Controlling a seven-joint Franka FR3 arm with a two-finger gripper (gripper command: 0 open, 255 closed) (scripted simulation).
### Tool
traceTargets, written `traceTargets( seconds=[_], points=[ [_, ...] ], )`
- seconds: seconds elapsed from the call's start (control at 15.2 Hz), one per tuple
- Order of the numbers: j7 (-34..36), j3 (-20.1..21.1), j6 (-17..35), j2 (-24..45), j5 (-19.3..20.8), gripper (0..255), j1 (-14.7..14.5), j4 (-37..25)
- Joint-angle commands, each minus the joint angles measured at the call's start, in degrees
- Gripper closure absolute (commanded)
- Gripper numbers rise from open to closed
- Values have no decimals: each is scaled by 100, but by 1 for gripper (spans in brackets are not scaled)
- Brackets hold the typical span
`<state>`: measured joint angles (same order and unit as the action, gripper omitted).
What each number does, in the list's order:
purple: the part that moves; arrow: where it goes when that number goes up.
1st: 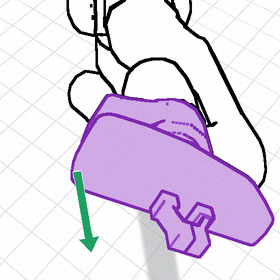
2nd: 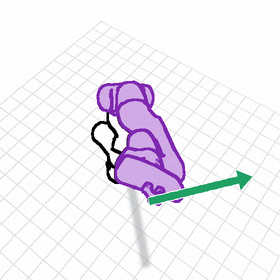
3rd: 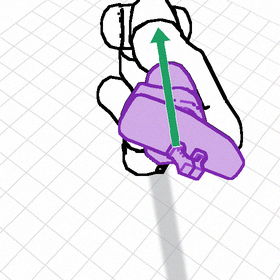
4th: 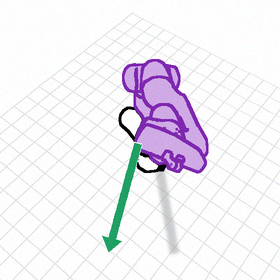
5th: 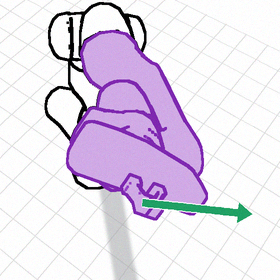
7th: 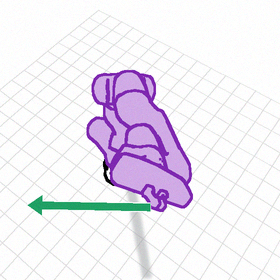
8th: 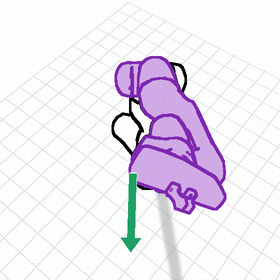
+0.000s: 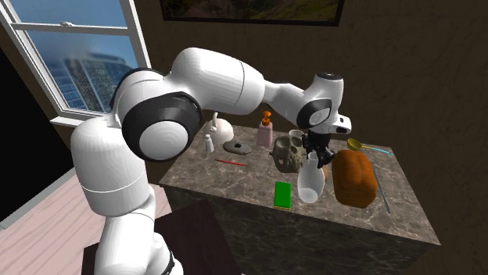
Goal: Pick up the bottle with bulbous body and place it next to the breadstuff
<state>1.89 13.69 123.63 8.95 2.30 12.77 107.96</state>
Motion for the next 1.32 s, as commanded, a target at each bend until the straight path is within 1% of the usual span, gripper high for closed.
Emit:
traceTargets(
  seconds=[0.0,0.07,0.59,0.66,0.99,1.25],
  points=[
    [22,0,141,58,22,255,-9,80],
    [31,-3,248,99,36,255,-11,147],
    [31,-3,248,99,36,255,-11,147],
    [31,-3,248,100,36,0,-12,146],
    [31,-3,248,99,36,0,-12,147],
    [-37,11,-391,-225,-68,0,14,-179]
  ],
)
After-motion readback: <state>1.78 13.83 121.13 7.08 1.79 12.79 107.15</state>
